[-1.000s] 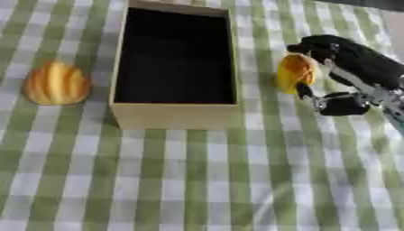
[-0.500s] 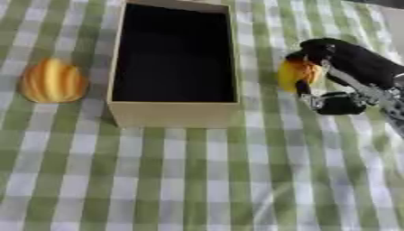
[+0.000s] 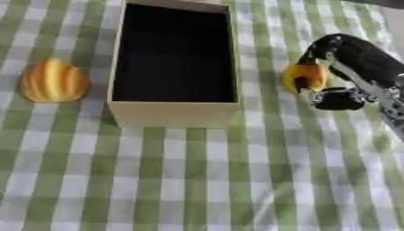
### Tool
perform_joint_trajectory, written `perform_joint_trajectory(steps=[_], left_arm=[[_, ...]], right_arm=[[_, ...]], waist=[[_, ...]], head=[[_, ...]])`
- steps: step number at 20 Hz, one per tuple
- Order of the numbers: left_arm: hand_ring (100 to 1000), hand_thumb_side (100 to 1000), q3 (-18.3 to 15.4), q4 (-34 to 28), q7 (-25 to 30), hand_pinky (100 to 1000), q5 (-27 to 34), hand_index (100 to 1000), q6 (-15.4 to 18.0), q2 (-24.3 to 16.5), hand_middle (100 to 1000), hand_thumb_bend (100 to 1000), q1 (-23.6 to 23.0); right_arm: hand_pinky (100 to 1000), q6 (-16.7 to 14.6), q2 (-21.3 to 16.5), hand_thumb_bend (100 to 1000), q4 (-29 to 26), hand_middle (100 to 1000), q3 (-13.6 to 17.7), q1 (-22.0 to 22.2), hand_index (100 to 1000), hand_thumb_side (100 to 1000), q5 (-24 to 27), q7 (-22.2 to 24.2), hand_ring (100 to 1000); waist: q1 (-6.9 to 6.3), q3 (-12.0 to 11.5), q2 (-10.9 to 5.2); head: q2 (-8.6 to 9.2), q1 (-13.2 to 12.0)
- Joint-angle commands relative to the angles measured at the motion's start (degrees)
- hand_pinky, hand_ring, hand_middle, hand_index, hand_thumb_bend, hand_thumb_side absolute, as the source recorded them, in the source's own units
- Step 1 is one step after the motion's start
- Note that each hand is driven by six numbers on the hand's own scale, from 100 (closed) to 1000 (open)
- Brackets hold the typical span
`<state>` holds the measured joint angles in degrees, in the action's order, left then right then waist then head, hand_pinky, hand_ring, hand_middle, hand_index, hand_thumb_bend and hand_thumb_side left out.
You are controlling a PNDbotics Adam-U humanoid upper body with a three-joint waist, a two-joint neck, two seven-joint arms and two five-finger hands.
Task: Pick up objects on the table and place them in the box.
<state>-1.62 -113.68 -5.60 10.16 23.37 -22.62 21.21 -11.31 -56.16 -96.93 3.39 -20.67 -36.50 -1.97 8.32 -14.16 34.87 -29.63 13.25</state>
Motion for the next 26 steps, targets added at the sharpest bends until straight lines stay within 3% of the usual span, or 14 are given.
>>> perform_joint_trajectory(steps=[1,11,16,21,26], left_arm=[[600,677,-0.05,-0.91,0.07,841,0.20,834,-0.33,-0.31,604,100,0.05],[604,662,-0.10,-0.91,0.32,840,1.37,834,-0.94,-0.26,606,100,-0.51],[607,657,0.05,-0.91,0.54,839,2.32,834,-1.05,-0.32,606,100,-0.09],[613,656,0.54,-0.91,0.99,836,3.60,834,-0.53,-0.39,610,100,1.61],[624,648,2.48,-0.91,2.62,827,6.48,834,2.68,-0.92,616,100,6.40]], right_arm=[[855,-0.43,-1.39,100,-2.11,337,0.01,0.28,555,202,1.92,-2.96,756],[860,-2.91,-3.40,100,-10.68,350,-0.48,2.34,583,178,7.03,-1.31,768],[863,-4.12,-4.63,100,-16.79,335,-2.07,1.36,580,165,11.41,0.99,765],[871,-5.48,-4.69,100,-17.64,313,-4.16,-3.87,573,152,16.93,3.53,752],[876,-4.10,-3.15,100,-16.42,297,-6.48,-12.49,562,117,23.16,6.04,736]], waist=[[-0.17,0.10,-2.17],[-0.19,0.83,-5.58],[-0.04,0.21,-7.11],[0.37,-1.78,-7.87],[0.17,-5.50,-7.96]], head=[[0.23,0.06],[-1.61,-0.03],[-2.61,0.16],[-2.96,1.60],[-3.13,5.88]])
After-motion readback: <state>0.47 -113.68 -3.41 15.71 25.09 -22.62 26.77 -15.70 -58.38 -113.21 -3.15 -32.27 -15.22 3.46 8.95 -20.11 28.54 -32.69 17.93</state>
